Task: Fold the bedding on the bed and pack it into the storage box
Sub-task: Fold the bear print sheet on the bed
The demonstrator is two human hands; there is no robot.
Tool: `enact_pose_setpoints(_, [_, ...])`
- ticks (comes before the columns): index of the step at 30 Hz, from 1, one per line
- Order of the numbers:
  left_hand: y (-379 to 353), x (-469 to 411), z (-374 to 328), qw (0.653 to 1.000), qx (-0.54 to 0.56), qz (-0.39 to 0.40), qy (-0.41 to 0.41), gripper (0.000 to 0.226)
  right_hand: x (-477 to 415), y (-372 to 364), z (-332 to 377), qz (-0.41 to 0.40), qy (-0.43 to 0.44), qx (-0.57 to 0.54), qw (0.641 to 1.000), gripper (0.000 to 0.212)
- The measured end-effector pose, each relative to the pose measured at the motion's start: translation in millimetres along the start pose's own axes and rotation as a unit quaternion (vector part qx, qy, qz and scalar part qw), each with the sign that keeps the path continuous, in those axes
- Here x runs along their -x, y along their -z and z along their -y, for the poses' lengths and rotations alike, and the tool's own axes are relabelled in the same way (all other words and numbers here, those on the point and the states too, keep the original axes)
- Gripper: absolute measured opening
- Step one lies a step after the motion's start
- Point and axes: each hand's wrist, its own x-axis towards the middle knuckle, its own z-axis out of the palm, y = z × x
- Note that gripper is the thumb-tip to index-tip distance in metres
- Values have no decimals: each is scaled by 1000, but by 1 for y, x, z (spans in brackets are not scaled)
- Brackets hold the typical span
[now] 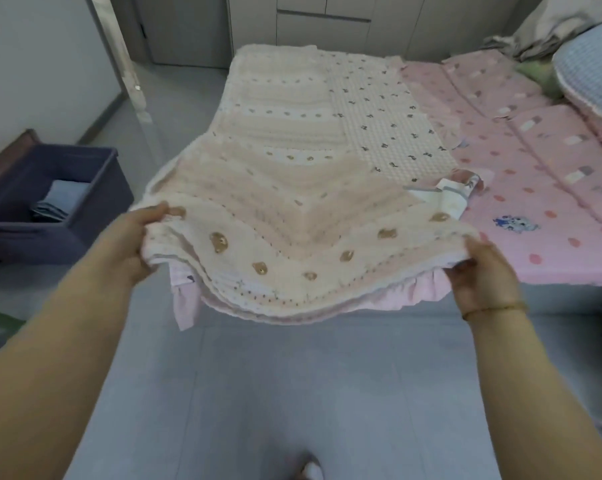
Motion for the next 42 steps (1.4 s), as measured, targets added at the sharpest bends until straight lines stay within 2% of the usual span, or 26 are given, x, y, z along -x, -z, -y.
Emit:
enact_pose_setpoints(1, [13, 5, -2, 1000, 15, 0, -6, 24, 4, 9, 6, -35, 23, -5, 999, 55])
enact_pose_setpoints(2, [27, 10, 5, 1000, 14, -27, 5, 31, 9, 23, 3, -85, 37, 42, 995, 49])
enact_pose_setpoints(4, [54, 15, 41, 992, 7, -116, 46, 7, 22, 59, -20, -169, 31, 199, 965, 31])
enact_pose_setpoints(5, [65, 17, 62, 987, 15, -143, 73, 16, 28, 76, -36, -189, 17, 255, 948, 29])
enact_pose_setpoints(7, [74, 19, 90, 980, 17, -165, 108, 22, 33, 101, -61, -203, -38, 276, 939, 27])
enact_pose_setpoints(10, [67, 12, 95, 976, -8, -168, 137, 23, 24, 102, -72, -198, -106, 277, 934, 25])
enact_pose_setpoints(16, [49, -7, 93, 965, -50, -187, 178, 19, -9, 90, -78, -146, -141, 283, 938, 19])
enact_pose_setpoints(19, [39, -20, 86, 965, -64, -201, 156, 23, -28, 92, -65, -153, -163, 243, 944, 11])
enact_pose_setpoints(23, [29, -34, 69, 967, -65, -217, 116, 24, -53, 99, -38, -160, -162, 179, 957, 21])
enact_pose_setpoints(29, [1, -65, 52, 968, -68, -209, 119, 30, -96, 85, -22, -128, -150, 158, 967, 23])
enact_pose_setpoints(35, [-15, -151, 29, 970, -53, -184, 150, 28, -186, 48, -19, -124, -127, 184, 967, 20])
enact_pose_setpoints(42, [-9, -306, -16, 959, -58, -207, 187, 22, -327, -41, -75, -152, -127, 210, 957, 23])
